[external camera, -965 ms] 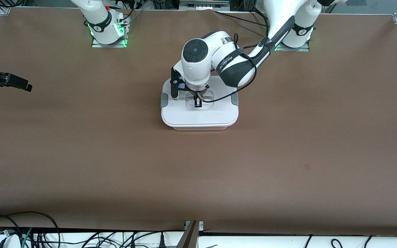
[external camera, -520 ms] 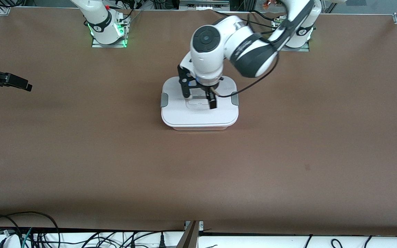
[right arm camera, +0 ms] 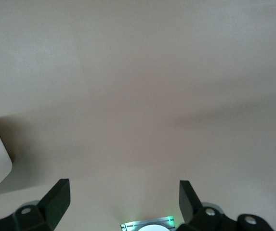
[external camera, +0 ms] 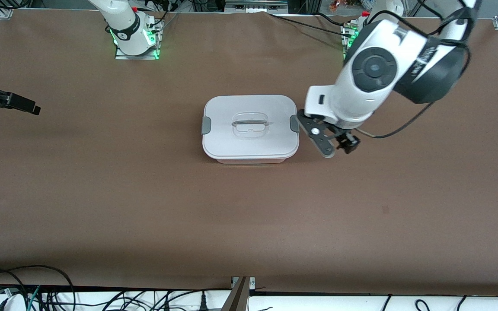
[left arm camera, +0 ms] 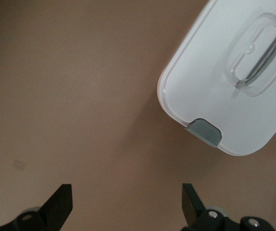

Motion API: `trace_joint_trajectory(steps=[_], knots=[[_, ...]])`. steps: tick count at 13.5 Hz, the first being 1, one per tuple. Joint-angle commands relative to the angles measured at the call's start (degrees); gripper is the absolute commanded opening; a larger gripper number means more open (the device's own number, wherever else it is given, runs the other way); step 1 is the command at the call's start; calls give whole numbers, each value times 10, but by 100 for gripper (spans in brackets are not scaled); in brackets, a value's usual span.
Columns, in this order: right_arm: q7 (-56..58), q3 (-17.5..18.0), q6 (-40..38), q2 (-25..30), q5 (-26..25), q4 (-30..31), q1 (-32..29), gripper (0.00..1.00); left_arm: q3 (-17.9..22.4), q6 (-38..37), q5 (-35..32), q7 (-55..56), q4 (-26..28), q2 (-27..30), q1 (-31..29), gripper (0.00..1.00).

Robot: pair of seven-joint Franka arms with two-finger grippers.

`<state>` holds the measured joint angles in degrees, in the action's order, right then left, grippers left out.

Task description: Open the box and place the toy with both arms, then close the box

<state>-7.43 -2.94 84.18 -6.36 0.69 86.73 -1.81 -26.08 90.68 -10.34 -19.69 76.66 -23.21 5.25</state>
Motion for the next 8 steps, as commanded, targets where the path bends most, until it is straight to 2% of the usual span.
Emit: trace_joint_trajectory(steps=[1, 2, 3, 5, 8], knots=[[-9, 4, -4, 2, 12, -2, -6, 100, 1, -24, -30, 43, -8, 50, -37, 100], [-9, 4, -4, 2, 12, -2, -6, 100, 6, -29, -27, 43, -7, 70, -46, 100], [-10, 4, -4, 2, 12, -1, -5, 100, 45, -27, -28, 49, 3, 105, -39, 100], [-11, 3, -4, 1, 12, -1, -6, 100, 100, -24, 18, 56, 15, 133, -37, 100], [-15, 4, -4, 1, 12, -1, -3, 100, 202, 16, 92, 76, 101, 203, -18, 100]])
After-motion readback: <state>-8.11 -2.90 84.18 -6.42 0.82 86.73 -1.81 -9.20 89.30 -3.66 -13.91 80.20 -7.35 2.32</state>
